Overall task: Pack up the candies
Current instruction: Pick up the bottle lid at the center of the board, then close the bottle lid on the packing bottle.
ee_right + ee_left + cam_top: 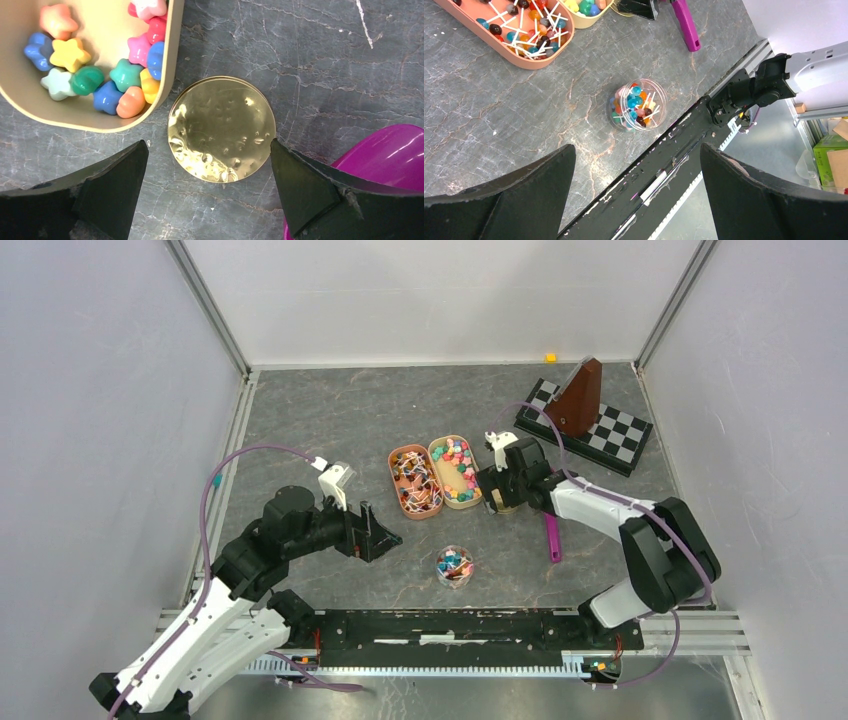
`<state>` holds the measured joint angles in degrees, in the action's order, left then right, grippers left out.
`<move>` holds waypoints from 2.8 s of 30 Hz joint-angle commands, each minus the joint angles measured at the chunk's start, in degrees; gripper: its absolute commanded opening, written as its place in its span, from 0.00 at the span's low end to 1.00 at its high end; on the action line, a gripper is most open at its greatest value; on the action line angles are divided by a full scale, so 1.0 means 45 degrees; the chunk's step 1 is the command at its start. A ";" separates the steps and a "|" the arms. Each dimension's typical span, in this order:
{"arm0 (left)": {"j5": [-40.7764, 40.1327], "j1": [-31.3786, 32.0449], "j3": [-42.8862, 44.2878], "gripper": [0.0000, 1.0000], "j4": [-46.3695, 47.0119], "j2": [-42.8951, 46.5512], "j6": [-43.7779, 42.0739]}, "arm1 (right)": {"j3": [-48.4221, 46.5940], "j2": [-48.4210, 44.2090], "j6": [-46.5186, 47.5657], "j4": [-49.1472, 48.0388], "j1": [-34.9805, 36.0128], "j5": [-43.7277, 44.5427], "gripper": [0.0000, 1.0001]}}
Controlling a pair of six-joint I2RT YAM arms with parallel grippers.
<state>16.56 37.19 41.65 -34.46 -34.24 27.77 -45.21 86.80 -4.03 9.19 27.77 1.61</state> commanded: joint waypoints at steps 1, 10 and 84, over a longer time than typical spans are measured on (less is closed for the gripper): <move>0.0012 -0.0061 0.0203 1.00 0.0034 -0.0100 -0.0575 | -0.0602 0.0401 0.0037 -0.0733 -0.0228 0.0002 0.98; 0.0017 -0.0061 0.0201 1.00 0.0024 -0.0238 -0.0566 | -0.0656 0.0947 -0.0020 -0.1012 -0.0568 -0.0226 0.98; -0.0439 -0.0081 0.0179 1.00 -0.0074 0.0209 -0.0487 | -0.0643 -0.2998 -0.2162 0.2883 0.8073 0.1340 0.73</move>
<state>15.07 37.19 41.65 -34.74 -33.58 27.77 -45.30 72.40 -12.49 23.44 63.02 6.61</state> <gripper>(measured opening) 0.997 0.861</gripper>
